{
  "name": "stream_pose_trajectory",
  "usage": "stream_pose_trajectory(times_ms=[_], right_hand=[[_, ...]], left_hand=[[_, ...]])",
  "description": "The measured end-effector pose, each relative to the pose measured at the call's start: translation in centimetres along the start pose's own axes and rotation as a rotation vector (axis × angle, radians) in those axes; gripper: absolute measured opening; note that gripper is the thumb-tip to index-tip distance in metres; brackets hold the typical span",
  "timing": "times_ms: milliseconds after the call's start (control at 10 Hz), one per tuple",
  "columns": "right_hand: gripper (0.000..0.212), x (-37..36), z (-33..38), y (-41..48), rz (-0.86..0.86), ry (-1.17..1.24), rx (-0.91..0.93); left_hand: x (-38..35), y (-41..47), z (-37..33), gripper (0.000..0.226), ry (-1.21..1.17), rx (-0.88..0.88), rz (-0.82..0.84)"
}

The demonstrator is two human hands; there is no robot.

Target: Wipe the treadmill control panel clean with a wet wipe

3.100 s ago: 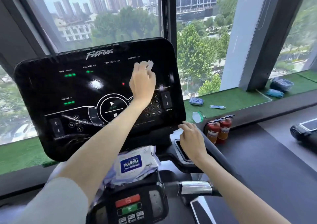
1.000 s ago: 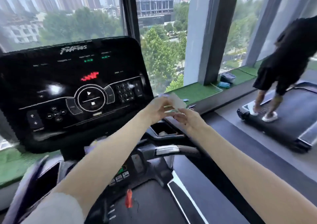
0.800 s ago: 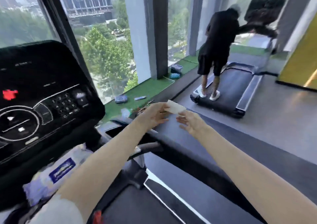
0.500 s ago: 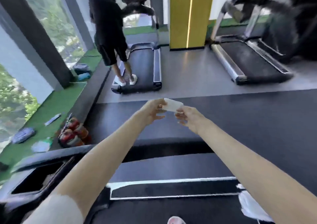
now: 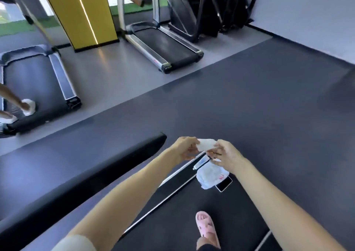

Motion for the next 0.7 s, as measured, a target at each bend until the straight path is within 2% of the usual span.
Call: stream_pose_trajectory(times_ms=[100, 200, 400, 600, 700], right_hand=[[0.012, 5.8, -0.9, 2.0, -0.097, 0.093, -0.042], [0.009, 11.2, -1.8, 4.6, -0.164, 0.084, -0.165], [0.03, 21.6, -2.2, 10.5, -0.23, -0.02, -0.362], [0.028, 25.4, -2.2, 14.6, -0.209, -0.055, -0.471], [0.027, 25.8, -2.9, 16.8, -0.222, -0.098, -0.502]], left_hand=[[-3.0, 5.5, 1.3, 0.005, 0.014, 0.065, 0.02], [-5.2, 11.3, 2.5, 0.005, 0.045, 0.138, -0.043], [-8.6, 22.8, 4.2, 0.015, 0.328, 0.253, -0.193], [-8.9, 31.2, 6.6, 0.013, 0.559, 0.279, -0.248], [-8.1, 34.0, 7.8, 0.031, 0.702, 0.358, -0.215]])
Point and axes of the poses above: each hand's wrist, its own y-axis towards the middle knuckle, its own x-axis out of the back of the hand, z = x × y, the point moved 6 cm from there along y, towards the middle knuckle, and after that the axes turned 13 degrees about z, right-handed, at the moved point
